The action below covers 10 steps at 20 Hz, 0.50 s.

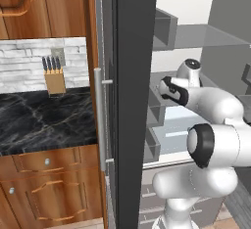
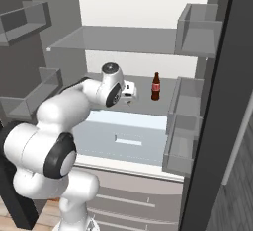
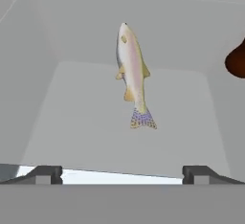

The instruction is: Take the fish out of the fridge, briefly rinse it in the sink, and place it on the tray next to the sink.

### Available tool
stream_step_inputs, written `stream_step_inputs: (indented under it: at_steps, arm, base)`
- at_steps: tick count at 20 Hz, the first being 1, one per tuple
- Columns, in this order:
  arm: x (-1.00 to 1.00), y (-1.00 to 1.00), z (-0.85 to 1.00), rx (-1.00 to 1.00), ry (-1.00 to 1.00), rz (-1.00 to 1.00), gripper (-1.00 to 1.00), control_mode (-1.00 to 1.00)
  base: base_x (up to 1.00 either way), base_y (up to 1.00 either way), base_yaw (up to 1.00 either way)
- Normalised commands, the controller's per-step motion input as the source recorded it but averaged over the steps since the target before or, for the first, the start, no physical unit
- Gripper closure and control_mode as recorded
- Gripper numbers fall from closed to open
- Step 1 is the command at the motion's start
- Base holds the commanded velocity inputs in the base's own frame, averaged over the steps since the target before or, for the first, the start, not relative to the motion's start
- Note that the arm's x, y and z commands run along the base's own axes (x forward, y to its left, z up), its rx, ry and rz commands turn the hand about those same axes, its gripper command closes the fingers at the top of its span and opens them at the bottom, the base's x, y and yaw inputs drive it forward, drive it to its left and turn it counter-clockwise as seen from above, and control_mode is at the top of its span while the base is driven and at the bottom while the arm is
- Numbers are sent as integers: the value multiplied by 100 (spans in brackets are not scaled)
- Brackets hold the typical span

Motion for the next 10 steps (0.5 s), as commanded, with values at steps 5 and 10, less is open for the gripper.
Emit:
stream_step_inputs:
  at_steps: [5, 10]
  arm:
    - [58, -10, -14, 0, 0, 0, -100, -100]
    - [45, -21, -18, 0, 0, 0, -100, -100]
  base:
    - [0, 0, 0]
    - [0, 0, 0]
